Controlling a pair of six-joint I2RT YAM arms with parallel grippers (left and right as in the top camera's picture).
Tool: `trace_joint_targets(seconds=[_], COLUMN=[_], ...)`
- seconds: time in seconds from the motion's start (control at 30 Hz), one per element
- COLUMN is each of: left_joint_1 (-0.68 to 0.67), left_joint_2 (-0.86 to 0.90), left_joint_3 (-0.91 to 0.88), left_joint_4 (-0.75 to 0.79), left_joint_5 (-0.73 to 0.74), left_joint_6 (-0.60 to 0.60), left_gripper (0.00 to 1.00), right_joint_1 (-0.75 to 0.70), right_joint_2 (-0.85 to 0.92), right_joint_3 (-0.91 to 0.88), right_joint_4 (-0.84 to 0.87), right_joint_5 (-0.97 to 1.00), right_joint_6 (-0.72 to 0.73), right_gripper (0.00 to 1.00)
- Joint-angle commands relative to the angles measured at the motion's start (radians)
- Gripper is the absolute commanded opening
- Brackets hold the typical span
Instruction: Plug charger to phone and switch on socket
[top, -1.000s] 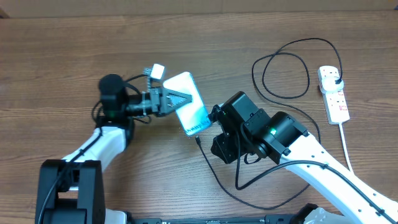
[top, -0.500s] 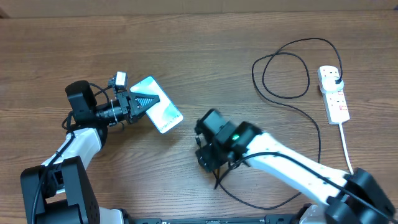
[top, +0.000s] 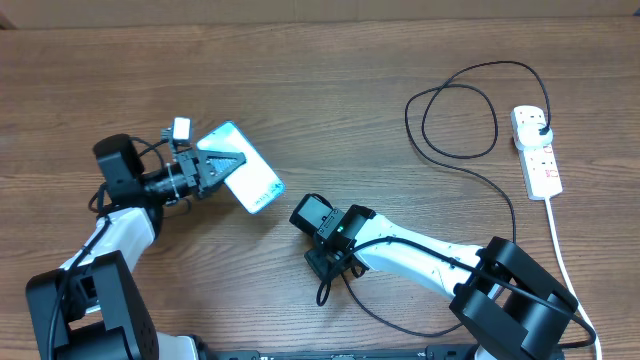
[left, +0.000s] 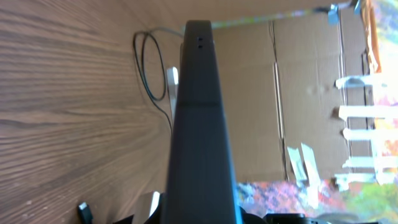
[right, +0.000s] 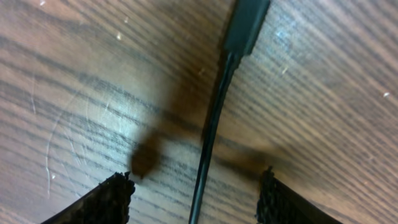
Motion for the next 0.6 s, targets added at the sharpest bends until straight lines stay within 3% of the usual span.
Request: trace_joint_targets(seconds=[0.0,0.27,0.57], left_joint_1=[0.04,0.06,0.06], left_joint_2=[-0.002,-0.002,-0.002], left_joint_3=[0.019,0.018,0.018], left_joint_4=[0.003,0.003,0.004], left_joint_5=[0.06,0.095,0.106], left_joint_6=[0.014,0.014,-0.012], left_gripper=[0.04,0.04,0.04], right_joint_1=[0.003,0.003,0.003], right_joint_2=[-0.003,0.006,0.029], right_joint_3=[0.023,0.023,0.023], right_joint_4=[0.016,0.048,0.05], right_joint_5=[0.025,0.043,0.013], right_joint_6=[-0.002,-0.006,-0.034], right_gripper=[0.63,0.5,0.5])
